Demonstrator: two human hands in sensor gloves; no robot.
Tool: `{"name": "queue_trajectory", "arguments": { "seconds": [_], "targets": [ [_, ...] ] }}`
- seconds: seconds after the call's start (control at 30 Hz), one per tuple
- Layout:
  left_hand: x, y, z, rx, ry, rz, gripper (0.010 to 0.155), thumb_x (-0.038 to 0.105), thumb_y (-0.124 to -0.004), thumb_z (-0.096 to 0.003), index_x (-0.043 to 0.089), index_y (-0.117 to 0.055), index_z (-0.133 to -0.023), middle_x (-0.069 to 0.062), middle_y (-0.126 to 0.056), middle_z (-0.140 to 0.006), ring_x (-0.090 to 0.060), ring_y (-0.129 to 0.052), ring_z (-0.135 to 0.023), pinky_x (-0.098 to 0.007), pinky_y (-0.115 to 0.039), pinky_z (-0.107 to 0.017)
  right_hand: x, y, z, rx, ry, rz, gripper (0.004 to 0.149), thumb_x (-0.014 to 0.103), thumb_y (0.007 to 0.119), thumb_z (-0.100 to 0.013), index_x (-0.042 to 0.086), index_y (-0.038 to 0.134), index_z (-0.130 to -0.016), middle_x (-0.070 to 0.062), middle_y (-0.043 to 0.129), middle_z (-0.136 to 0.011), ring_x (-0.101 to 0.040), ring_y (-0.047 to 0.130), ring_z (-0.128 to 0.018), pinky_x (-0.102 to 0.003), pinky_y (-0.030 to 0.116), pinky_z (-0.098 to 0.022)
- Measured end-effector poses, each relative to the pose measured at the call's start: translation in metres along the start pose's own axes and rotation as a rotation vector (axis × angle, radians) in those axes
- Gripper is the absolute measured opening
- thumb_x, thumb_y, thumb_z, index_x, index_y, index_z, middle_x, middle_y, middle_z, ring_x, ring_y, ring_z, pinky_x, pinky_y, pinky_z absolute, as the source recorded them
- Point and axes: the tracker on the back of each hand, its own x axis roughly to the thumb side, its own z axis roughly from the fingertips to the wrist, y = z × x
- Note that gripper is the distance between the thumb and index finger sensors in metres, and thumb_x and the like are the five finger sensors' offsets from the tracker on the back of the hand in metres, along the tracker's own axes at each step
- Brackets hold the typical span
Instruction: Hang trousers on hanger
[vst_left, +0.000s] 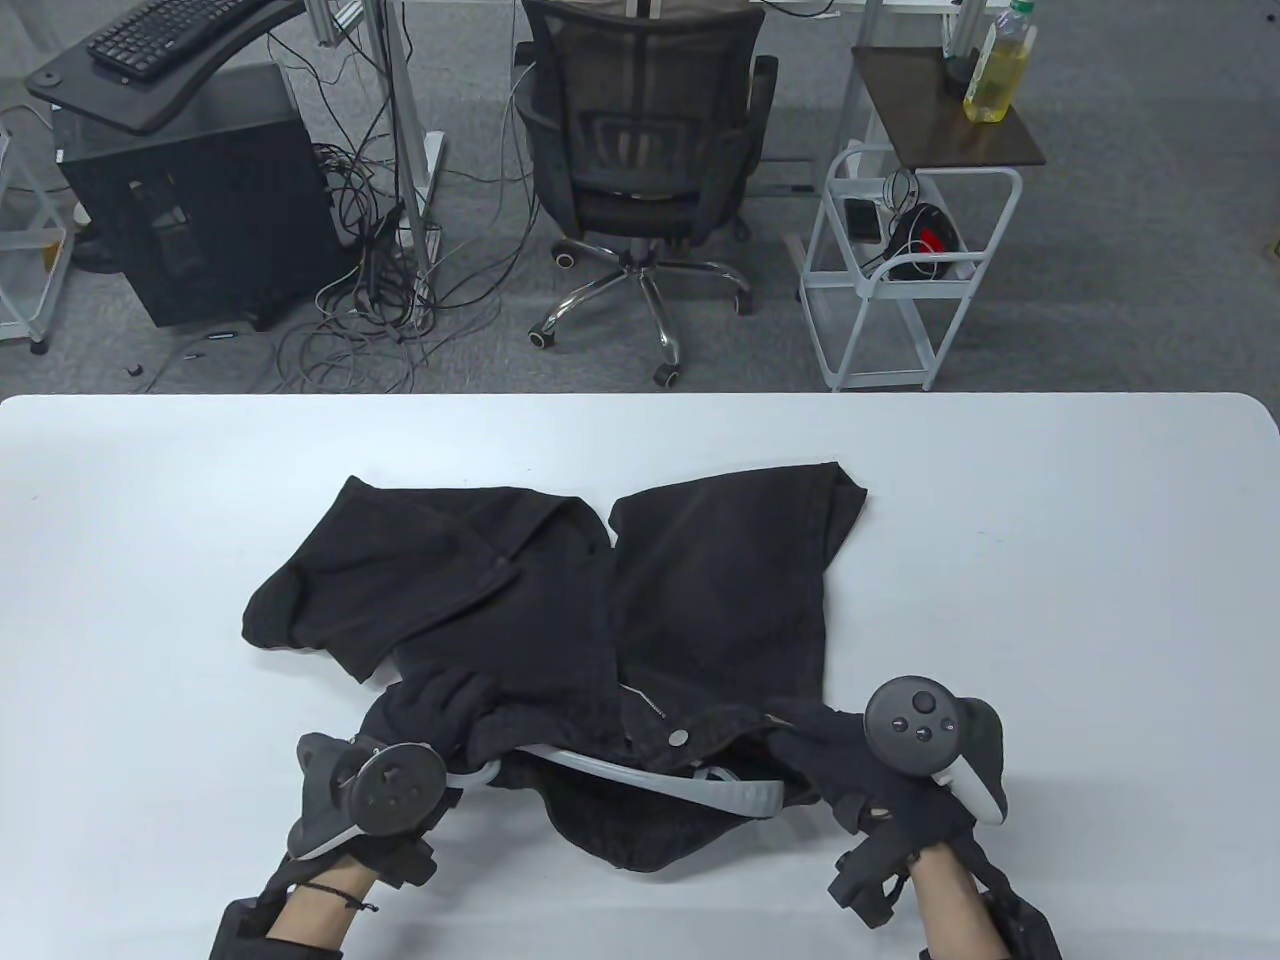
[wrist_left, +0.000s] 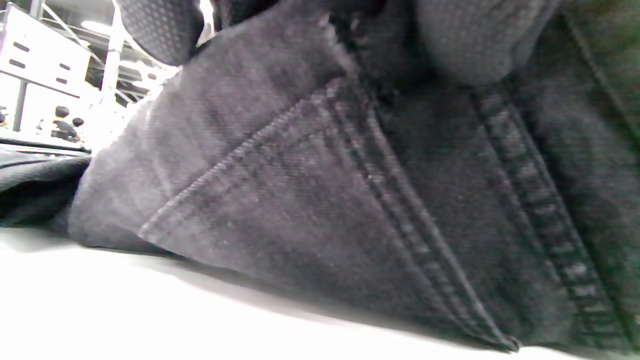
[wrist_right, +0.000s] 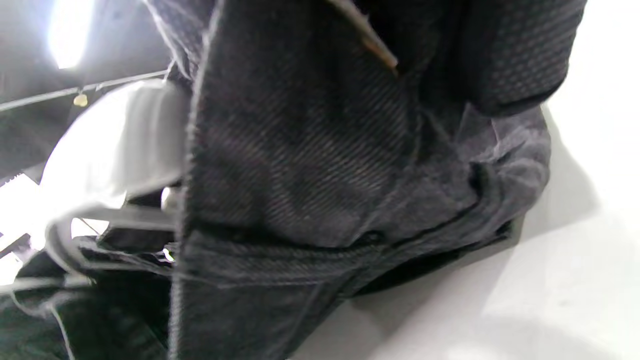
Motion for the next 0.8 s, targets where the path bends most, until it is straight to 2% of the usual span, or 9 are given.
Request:
{"name": "queue_trajectory", "arguments": {
  "seconds": [0.13, 0.33, 0.47, 0.67, 0.8],
  "targets": [
    [0.007, -0.001, -0.01, -0.051, 0.021, -0.037, 0.059, 0.052, -0.077, -0.0468, 0.024, -0.069, -0.099, -0.002, -0.079, -0.102, -0.039, -0.075, -0.095, -0.06, -0.071, -0.062, 0.006, 0.0, 0.003, -0.046, -0.024, 0.029, 0.052, 0.043, 0.077, -0.046, 0.014, 0.084, -0.089, -0.011, 0.104, -0.069, -0.032, 0.104, -0.053, -0.045, 0.085, -0.041],
    [0.024, -0.013, -0.019, -0.105, 0.034, -0.124, 0.059, 0.052, -0.077, -0.0465, 0.025, -0.069, -0.099, -0.002, -0.078, -0.102, -0.039, -0.074, -0.096, -0.06, -0.07, -0.063, 0.018, 0.009, 0.004, -0.089, -0.035, 0.153, 0.052, 0.044, 0.077, -0.046, 0.014, 0.085, -0.088, -0.01, 0.105, -0.066, -0.03, 0.104, -0.05, -0.045, 0.085, -0.04],
    [0.032, -0.019, -0.023, -0.159, 0.081, -0.094, 0.059, 0.049, -0.076, -0.0468, 0.025, -0.068, -0.099, -0.003, -0.074, -0.105, -0.041, -0.068, -0.099, -0.062, -0.067, -0.064, 0.033, 0.018, -0.003, -0.094, -0.038, 0.22, 0.051, 0.045, 0.076, -0.046, 0.012, 0.089, -0.083, -0.01, 0.108, -0.057, -0.029, 0.105, -0.041, -0.043, 0.086, -0.034],
    [0.037, -0.025, -0.026, -0.129, 0.081, -0.078, 0.057, 0.048, -0.077, -0.0469, 0.024, -0.07, -0.098, -0.004, -0.075, -0.103, -0.041, -0.069, -0.097, -0.061, -0.068, -0.063, 0.058, 0.027, -0.015, -0.182, -0.008, 0.326, 0.05, 0.045, 0.076, -0.047, 0.009, 0.092, -0.077, -0.008, 0.109, -0.046, -0.027, 0.104, -0.031, -0.041, 0.087, -0.028],
    [0.035, -0.026, -0.024, -0.127, 0.057, -0.088, 0.057, 0.048, -0.077, -0.0472, 0.024, -0.07, -0.098, -0.004, -0.076, -0.102, -0.041, -0.07, -0.096, -0.059, -0.07, -0.06, 0.081, 0.037, -0.027, -0.147, -0.003, 0.467, 0.049, 0.045, 0.076, -0.047, 0.009, 0.093, -0.076, -0.008, 0.109, -0.046, -0.027, 0.104, -0.031, -0.041, 0.086, -0.028]
  ]
}}
